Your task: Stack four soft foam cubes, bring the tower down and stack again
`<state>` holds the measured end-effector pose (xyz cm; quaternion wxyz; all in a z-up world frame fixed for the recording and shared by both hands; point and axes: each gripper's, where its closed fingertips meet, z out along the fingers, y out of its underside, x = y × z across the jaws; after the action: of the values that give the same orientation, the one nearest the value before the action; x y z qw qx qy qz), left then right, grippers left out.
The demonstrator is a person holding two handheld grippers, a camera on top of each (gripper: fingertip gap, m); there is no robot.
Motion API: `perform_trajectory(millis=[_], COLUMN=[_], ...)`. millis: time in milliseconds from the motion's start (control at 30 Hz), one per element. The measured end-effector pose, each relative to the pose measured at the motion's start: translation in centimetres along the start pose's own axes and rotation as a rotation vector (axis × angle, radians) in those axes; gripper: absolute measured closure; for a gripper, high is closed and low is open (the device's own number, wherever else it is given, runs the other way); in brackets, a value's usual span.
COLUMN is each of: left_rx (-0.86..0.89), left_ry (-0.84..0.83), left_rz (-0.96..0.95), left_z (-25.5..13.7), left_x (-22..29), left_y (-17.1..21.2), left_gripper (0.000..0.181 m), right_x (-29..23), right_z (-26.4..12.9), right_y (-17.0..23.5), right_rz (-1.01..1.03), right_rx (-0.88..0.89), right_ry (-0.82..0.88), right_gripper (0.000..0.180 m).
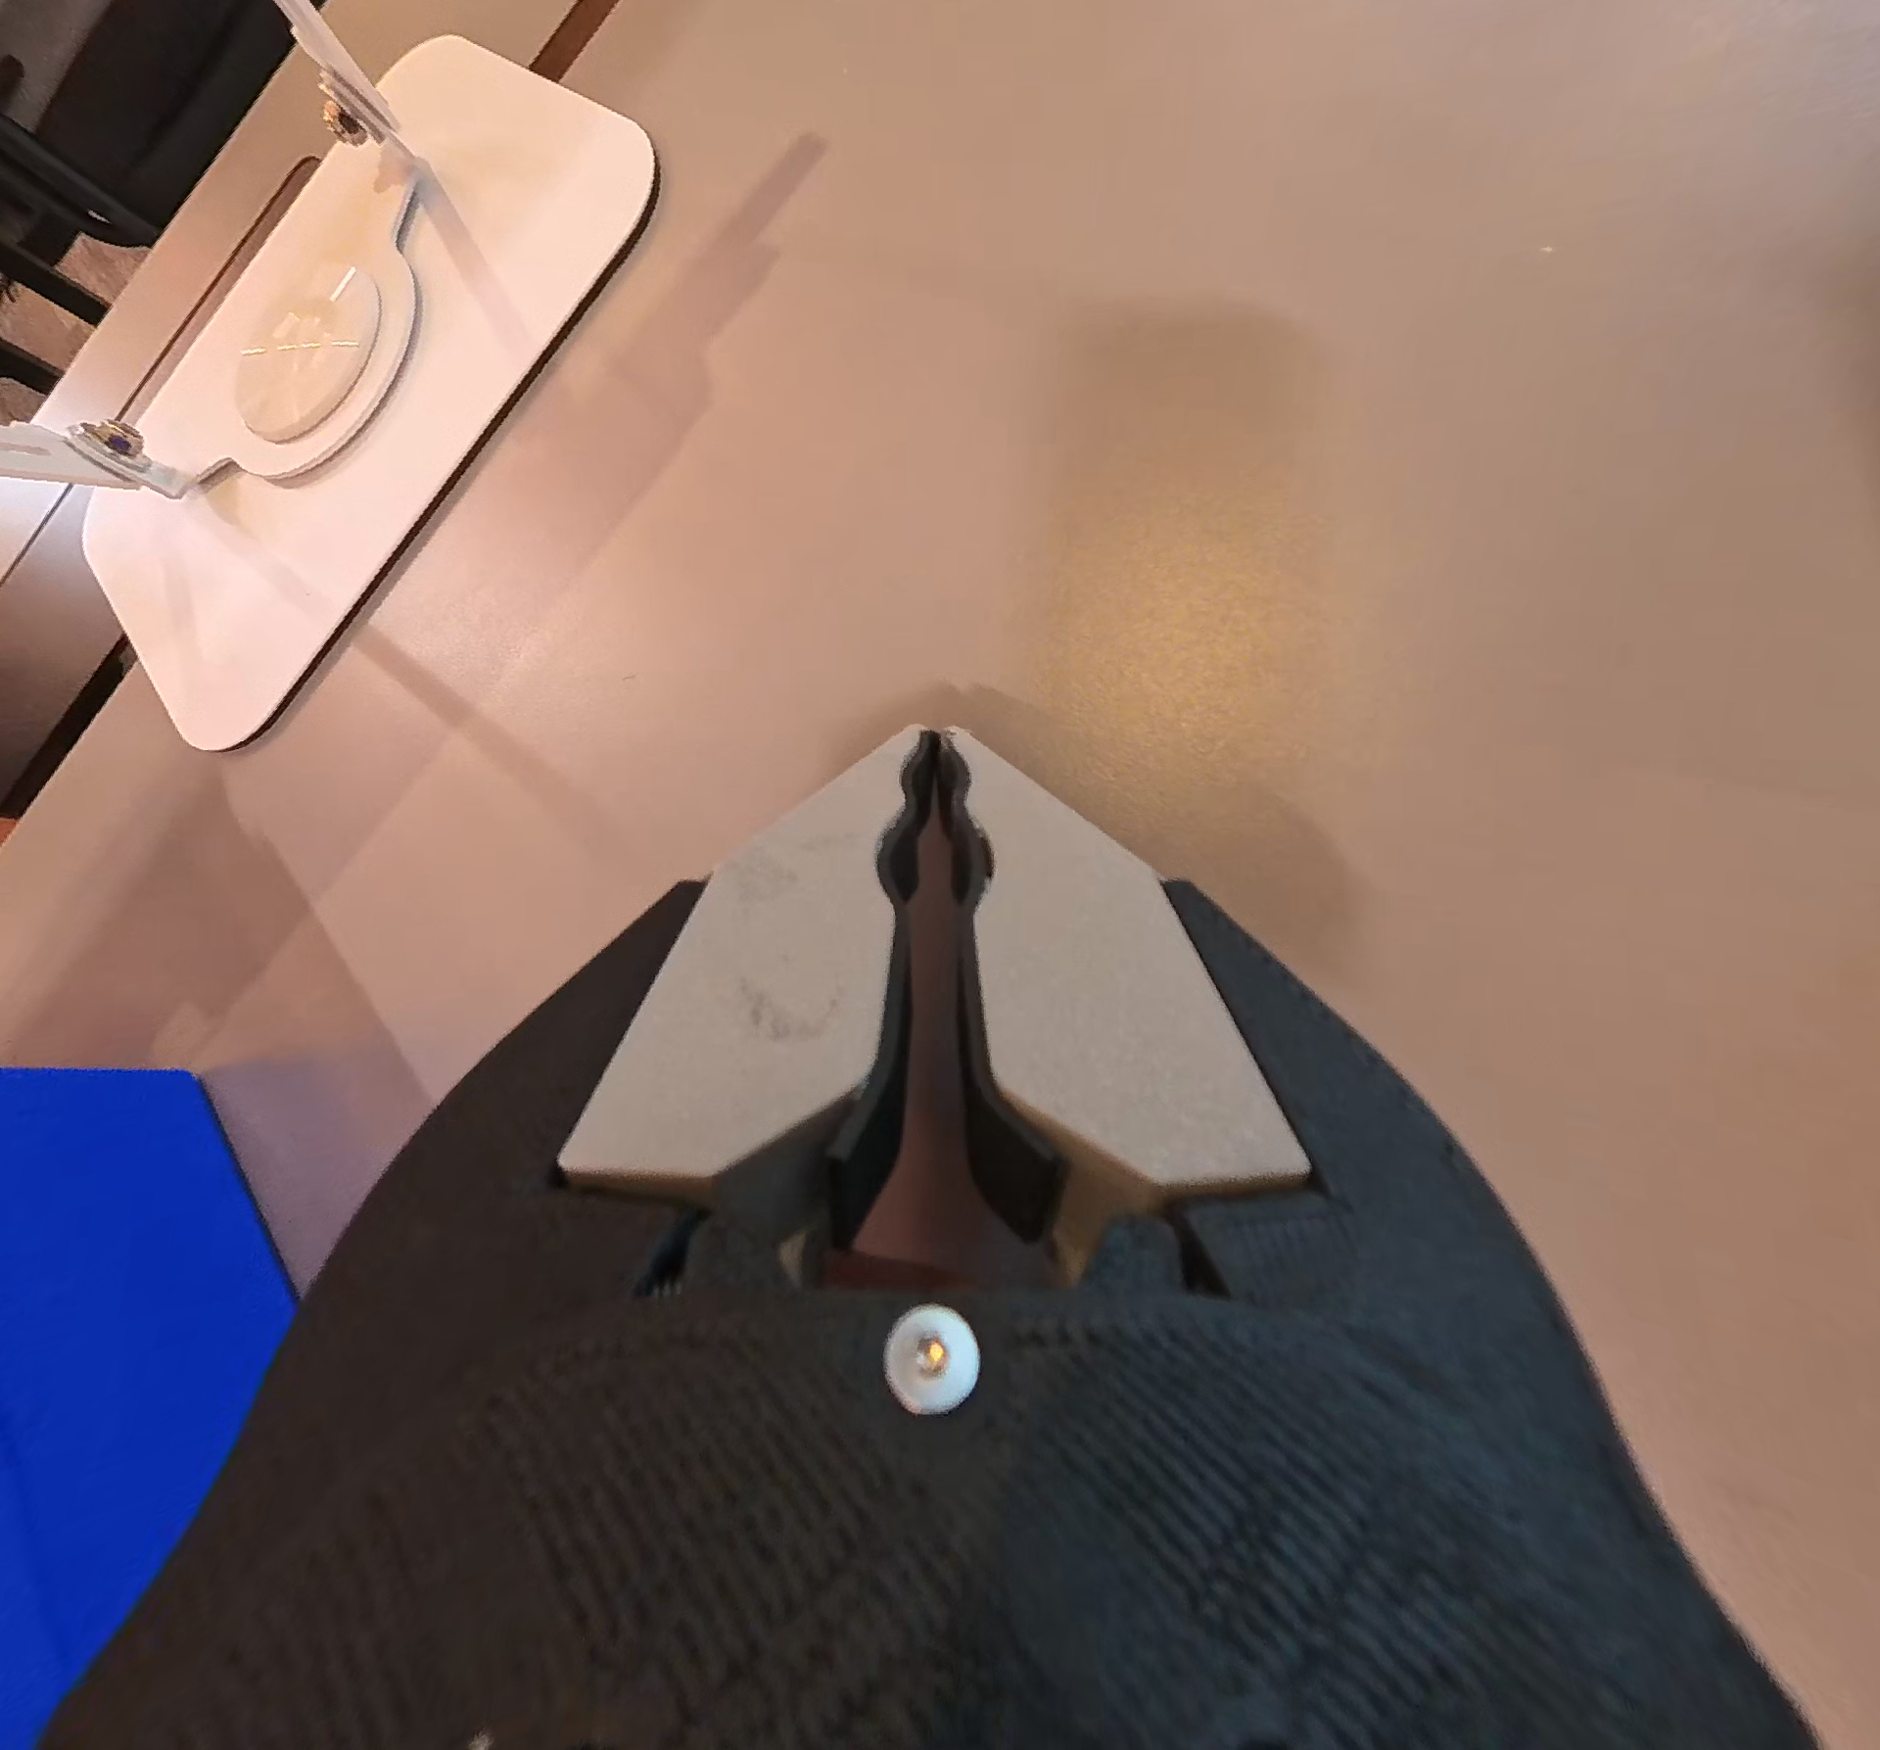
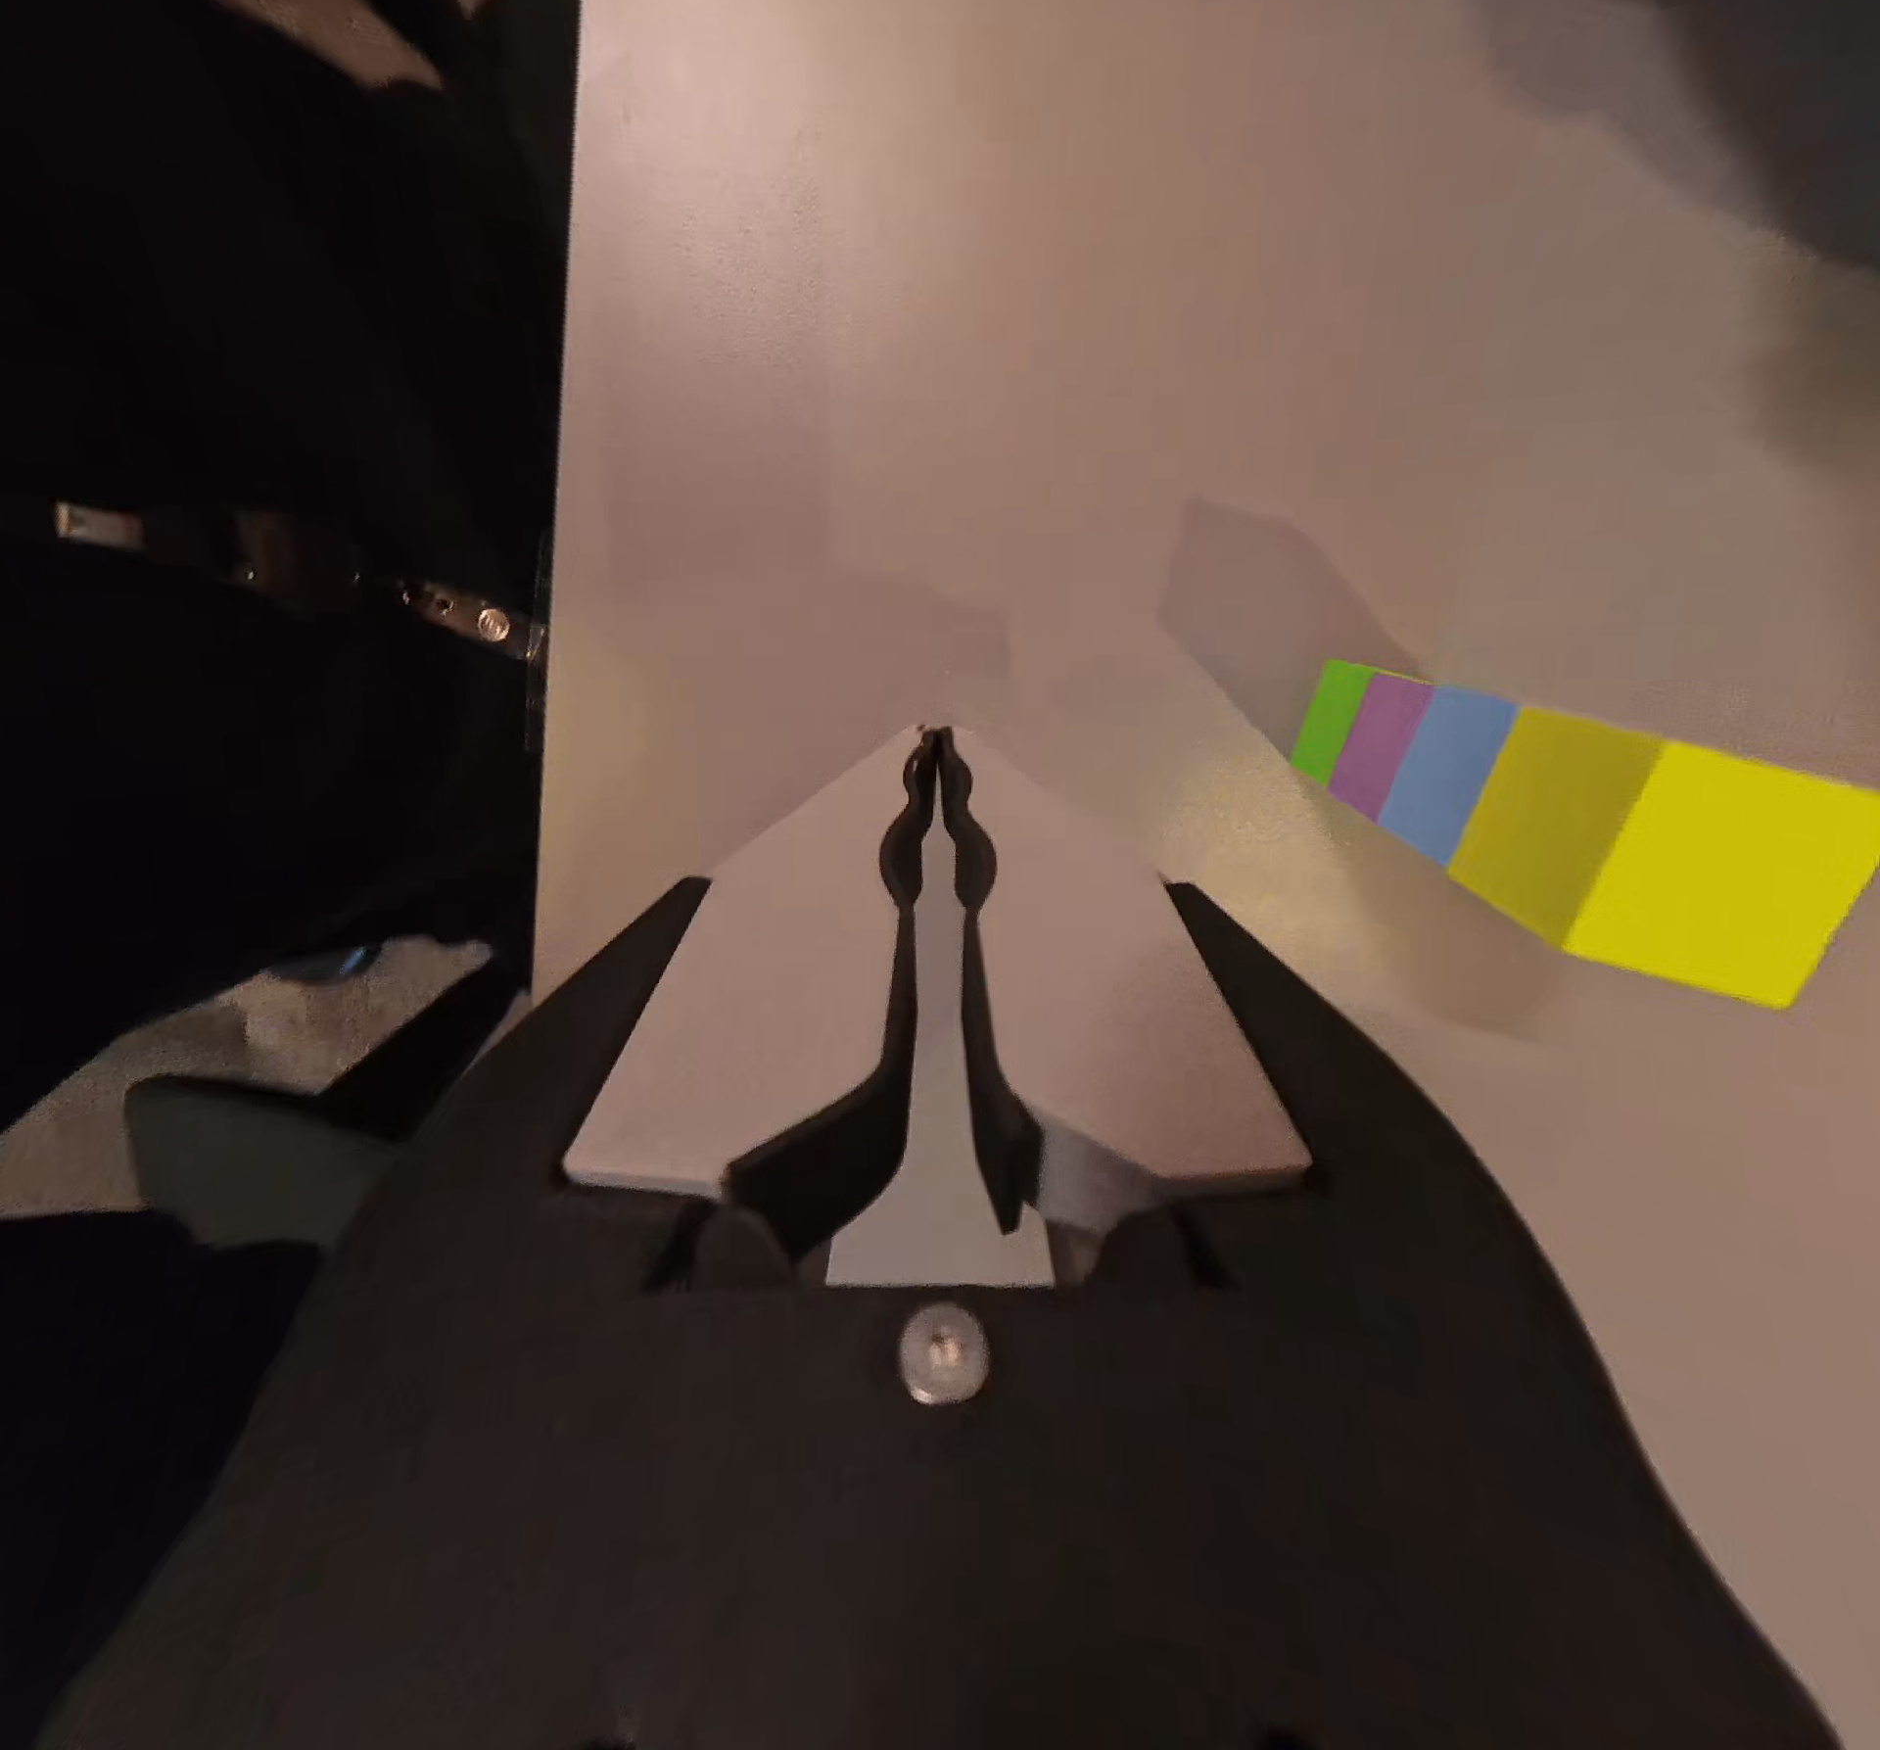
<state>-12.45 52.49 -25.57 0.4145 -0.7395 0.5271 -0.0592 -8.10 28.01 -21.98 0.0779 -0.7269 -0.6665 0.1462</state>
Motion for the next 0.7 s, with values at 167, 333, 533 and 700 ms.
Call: perform_trajectory(millis=[167,333,533,700], left_rx=[0.000,-0.009,-0.013,-0.008], left_ry=[-0.001,-0.007,-0.015,-0.004], left_rz=[0.004,0.024,0.032,0.015], left_z=[0.0,0.0,0.0,0.0], left_x=[0.0,0.0,0.0,0.0], left_y=[0.0,0.0,0.0,0.0], left_gripper=[0.181,0.181,0.181,0.181], right_x=[0.8,1.4,2.1,3.8], right_z=[-0.9,0.9,2.4,1.9], right_y=[-2.3,-1.5,-1.3,-1.3], right_rz=[0.044,0.134,0.139,0.154], right_rx=[-0.021,-0.043,0.026,0.030], right_ry=[-0.070,-0.080,-0.030,0.042], right_gripper=[0.180,0.180,0.180,0.180])
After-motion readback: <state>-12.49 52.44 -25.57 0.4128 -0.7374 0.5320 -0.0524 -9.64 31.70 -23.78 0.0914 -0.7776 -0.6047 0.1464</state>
